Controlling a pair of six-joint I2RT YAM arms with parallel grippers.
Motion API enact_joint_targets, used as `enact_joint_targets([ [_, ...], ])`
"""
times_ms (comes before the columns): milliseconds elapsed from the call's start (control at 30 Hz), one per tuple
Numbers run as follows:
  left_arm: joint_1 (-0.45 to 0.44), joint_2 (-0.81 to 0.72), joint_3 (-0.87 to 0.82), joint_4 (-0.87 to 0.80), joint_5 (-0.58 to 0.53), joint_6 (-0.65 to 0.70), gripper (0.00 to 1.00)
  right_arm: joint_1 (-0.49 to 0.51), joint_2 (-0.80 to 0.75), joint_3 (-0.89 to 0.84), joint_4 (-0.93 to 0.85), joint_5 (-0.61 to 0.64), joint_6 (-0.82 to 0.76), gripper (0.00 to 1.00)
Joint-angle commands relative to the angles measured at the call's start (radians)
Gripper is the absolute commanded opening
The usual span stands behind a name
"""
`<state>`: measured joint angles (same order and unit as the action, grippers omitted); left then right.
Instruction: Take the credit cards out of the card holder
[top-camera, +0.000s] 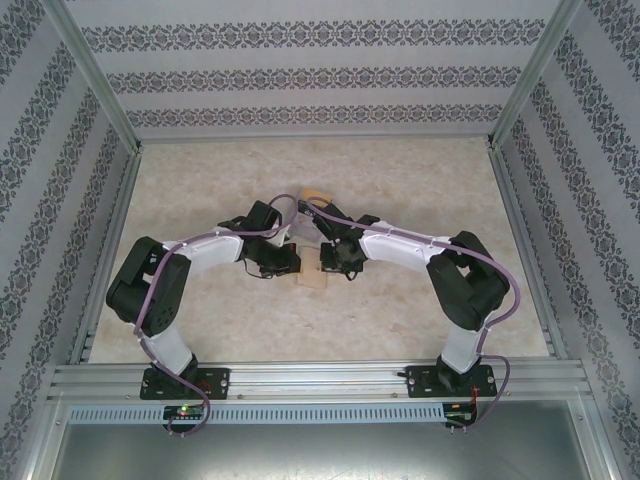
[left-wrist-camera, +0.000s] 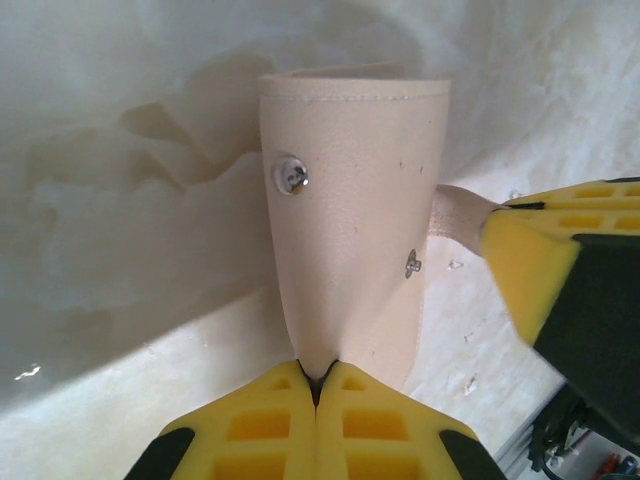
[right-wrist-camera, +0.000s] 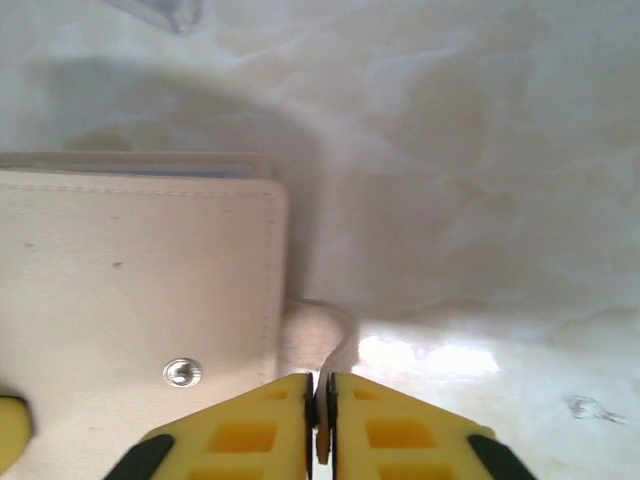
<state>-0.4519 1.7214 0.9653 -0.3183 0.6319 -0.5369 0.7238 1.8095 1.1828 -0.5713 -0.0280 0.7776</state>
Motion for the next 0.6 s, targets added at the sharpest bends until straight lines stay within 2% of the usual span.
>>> enact_joint_targets([
  [0,-0.004,-0.031,-0.019,0.024,-0.055,-0.020,0.00,0.001,0.032,0.010,-0.044,0.041,-0.015,0.12],
  [100,-0.004,-0.031,-0.016,0.016,-0.062,-0.021,0.00,0.001,0.034,-0.001,-0.032,0.042,-0.008,0.14],
  [167,-0.004,-0.032,-0.011,-0.001,-0.078,-0.024,0.00,-0.002,0.022,-0.013,-0.012,0.039,-0.006,0.20],
  [200,-0.005,-0.034,-0.009,-0.008,-0.085,-0.026,0.04,-0.007,0.015,-0.021,0.006,0.027,-0.005,0.23],
  [267,-0.004,-0.042,0.004,-0.032,-0.103,-0.029,0.29,-0.019,0.002,-0.044,0.060,-0.018,0.001,0.28],
  [367,-0.002,-0.066,0.025,-0.060,-0.139,-0.038,0.58,-0.028,0.001,-0.057,0.102,-0.059,0.007,0.29],
  [400,-0.003,-0.076,0.031,-0.065,-0.158,-0.042,0.64,-0.028,0.009,-0.052,0.101,-0.059,0.006,0.29],
  [567,0.002,-0.116,0.042,-0.070,-0.263,-0.057,0.80,-0.029,0.028,-0.053,0.133,-0.073,-0.007,0.26],
])
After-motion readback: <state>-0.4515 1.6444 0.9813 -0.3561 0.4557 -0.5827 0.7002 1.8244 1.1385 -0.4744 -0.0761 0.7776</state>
